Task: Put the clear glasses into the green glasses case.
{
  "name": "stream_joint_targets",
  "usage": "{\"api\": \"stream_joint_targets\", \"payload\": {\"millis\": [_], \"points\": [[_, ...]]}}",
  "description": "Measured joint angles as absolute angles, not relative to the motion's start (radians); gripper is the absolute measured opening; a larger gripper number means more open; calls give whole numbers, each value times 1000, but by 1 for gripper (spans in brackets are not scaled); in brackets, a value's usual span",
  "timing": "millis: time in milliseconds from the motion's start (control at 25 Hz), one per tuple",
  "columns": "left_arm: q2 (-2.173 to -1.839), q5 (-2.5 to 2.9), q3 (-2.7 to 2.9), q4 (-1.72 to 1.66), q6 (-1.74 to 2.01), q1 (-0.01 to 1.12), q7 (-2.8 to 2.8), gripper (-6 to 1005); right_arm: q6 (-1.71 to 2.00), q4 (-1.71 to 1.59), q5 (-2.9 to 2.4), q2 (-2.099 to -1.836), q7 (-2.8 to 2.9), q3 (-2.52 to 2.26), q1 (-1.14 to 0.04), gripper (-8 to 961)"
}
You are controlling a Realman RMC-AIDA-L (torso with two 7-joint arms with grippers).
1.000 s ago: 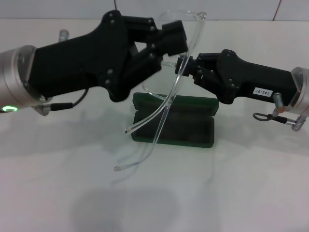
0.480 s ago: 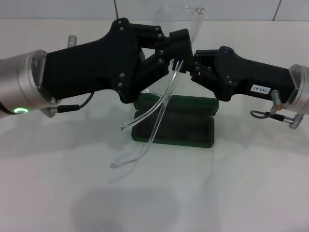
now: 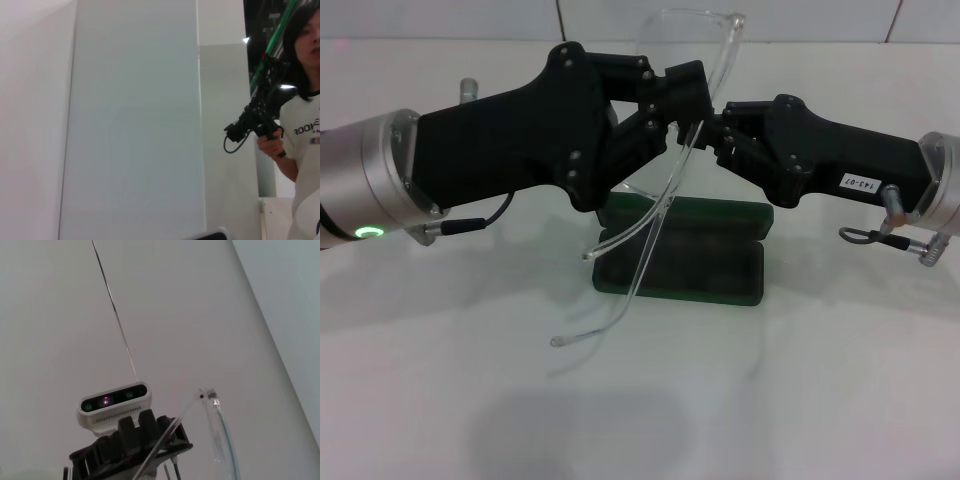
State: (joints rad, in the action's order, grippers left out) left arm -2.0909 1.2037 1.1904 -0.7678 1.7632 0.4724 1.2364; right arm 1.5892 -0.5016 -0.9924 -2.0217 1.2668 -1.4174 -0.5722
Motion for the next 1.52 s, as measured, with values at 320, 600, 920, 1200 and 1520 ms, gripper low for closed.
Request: {"api": "stream_joint_targets", "payload": {"millis": [320, 600, 920, 1200, 1520], "points": [[-2092, 1213, 1190, -762, 1744, 472, 1229, 80, 1589, -501, -992, -2022, 1268, -1416, -571, 54], [-2092, 1213, 1190, -762, 1709, 472, 1221, 80, 1567, -501, -992, -2022, 1269, -1416, -571, 54], [-2092, 1208, 1190, -765, 1690, 470, 1206, 80, 1518, -502, -990, -2022, 1271, -1416, -569, 54], [-2092, 1201, 1190, -770, 1692, 470, 1198, 79, 1480, -502, -989, -2022, 1273, -1416, -574, 53], [-2091, 1215, 1190, -765, 1691, 480, 1196, 79, 1467, -504, -989, -2025, 1285, -1423, -603, 52]]}}
